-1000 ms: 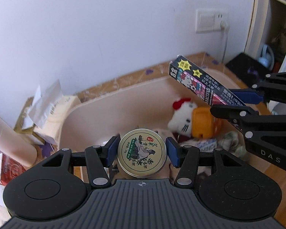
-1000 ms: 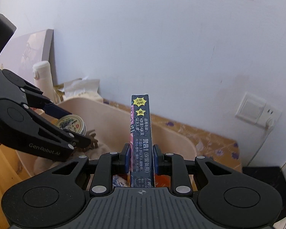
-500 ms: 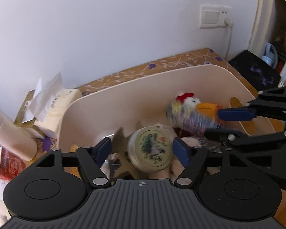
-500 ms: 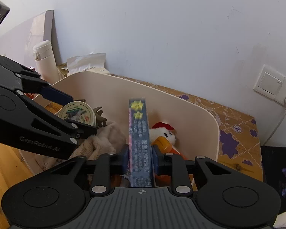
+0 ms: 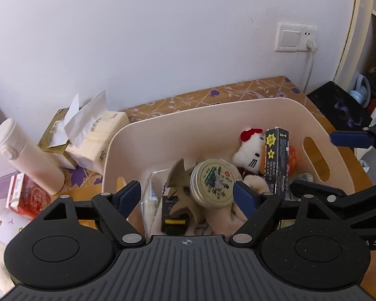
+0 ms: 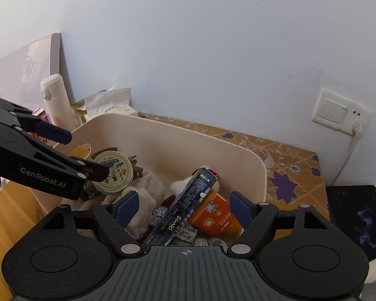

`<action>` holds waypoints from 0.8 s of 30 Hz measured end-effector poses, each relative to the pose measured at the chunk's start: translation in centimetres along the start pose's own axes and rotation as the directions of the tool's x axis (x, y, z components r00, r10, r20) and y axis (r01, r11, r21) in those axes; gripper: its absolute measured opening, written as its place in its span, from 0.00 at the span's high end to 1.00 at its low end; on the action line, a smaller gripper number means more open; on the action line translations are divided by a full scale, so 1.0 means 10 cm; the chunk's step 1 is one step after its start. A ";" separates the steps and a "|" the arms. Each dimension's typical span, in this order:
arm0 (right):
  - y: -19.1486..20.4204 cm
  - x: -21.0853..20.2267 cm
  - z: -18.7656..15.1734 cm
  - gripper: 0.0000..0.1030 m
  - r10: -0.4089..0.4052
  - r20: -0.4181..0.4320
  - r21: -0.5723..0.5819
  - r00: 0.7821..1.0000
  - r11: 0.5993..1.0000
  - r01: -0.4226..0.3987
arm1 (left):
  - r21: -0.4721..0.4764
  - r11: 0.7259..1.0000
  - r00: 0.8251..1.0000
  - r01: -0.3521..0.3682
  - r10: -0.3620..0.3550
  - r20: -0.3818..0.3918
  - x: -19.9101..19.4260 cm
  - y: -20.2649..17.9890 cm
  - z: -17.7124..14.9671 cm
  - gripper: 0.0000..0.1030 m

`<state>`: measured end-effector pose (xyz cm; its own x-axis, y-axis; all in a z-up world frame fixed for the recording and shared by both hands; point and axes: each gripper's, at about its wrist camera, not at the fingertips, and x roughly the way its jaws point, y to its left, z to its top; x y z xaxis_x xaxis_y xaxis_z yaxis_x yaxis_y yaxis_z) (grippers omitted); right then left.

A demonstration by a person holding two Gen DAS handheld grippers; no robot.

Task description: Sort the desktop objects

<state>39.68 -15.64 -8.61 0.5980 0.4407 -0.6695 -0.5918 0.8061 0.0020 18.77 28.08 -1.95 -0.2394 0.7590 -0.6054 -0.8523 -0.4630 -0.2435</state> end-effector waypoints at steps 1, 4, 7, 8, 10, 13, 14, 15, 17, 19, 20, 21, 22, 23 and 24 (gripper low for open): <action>0.01 -0.03 -0.01 0.13 -0.008 0.001 0.007 1.000 1.000 0.008 | 0.000 1.000 1.000 -0.004 0.004 -0.001 -0.03 0.00 -0.02 0.20; 0.05 -0.15 -0.05 0.11 -0.020 0.001 0.026 1.000 0.999 0.020 | -0.005 1.000 1.000 -0.012 0.012 0.004 -0.14 0.04 -0.09 0.20; 0.10 -0.28 -0.10 0.05 -0.039 0.000 0.047 0.999 0.998 0.039 | -0.024 1.000 1.000 -0.009 0.009 0.003 -0.25 0.09 -0.17 0.20; 0.12 -0.33 -0.12 0.03 -0.046 0.004 0.055 0.999 0.997 0.046 | -0.032 0.999 1.000 -0.009 0.009 0.005 -0.30 0.10 -0.20 0.20; 0.16 -0.44 -0.15 0.01 -0.060 0.009 0.073 0.998 0.996 0.060 | -0.037 0.999 1.000 -0.011 0.012 0.009 -0.40 0.12 -0.26 0.20; 0.22 -0.61 -0.19 0.00 -0.080 0.010 0.094 0.997 0.992 0.079 | -0.033 0.999 0.999 -0.022 0.023 0.023 -0.57 0.13 -0.34 0.20; 0.24 -0.67 -0.20 0.00 -0.086 0.013 0.097 0.996 0.992 0.084 | -0.035 0.999 0.999 -0.022 0.023 0.028 -0.63 0.13 -0.37 0.20; 0.26 -0.73 -0.22 0.00 -0.090 0.017 0.098 0.996 0.991 0.088 | -0.037 0.999 0.999 -0.020 0.021 0.033 -0.69 0.13 -0.40 0.20; 0.30 -0.85 -0.25 0.00 -0.091 0.023 0.099 0.996 0.991 0.089 | -0.046 0.999 0.999 -0.016 0.018 0.038 -0.82 0.13 -0.45 0.20; 0.33 -0.96 -0.29 0.00 -0.079 0.014 0.110 0.997 0.991 0.077 | -0.052 0.999 0.999 -0.018 0.020 0.041 -0.93 0.11 -0.50 0.20; 0.34 -1.01 -0.30 0.00 -0.072 0.010 0.120 0.997 0.990 0.070 | -0.051 0.998 0.999 -0.023 0.026 0.042 -0.99 0.10 -0.52 0.20; 0.34 -1.07 -0.31 0.00 -0.067 0.012 0.131 0.998 0.989 0.065 | -0.052 0.998 0.998 -0.029 0.031 0.046 -1.06 0.08 -0.55 0.20; 0.34 -1.14 -0.33 0.00 -0.063 0.017 0.140 0.998 0.988 0.060 | -0.055 0.998 0.998 -0.032 0.035 0.054 -1.13 0.07 -0.58 0.20; 0.35 -1.21 -0.35 0.00 -0.060 0.020 0.145 0.998 0.988 0.056 | -0.063 0.997 0.998 -0.034 0.038 0.059 -1.20 0.07 -0.60 0.20; 0.36 -1.27 -0.37 0.00 -0.059 0.023 0.149 0.998 0.987 0.055 | -0.075 0.997 0.997 -0.033 0.038 0.061 -1.28 0.06 -0.63 0.20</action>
<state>27.93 -19.81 -2.82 0.6442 0.4009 -0.6514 -0.4708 0.8790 0.0753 24.19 15.23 0.88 -0.2997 0.7676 -0.5666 -0.8065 -0.5211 -0.2793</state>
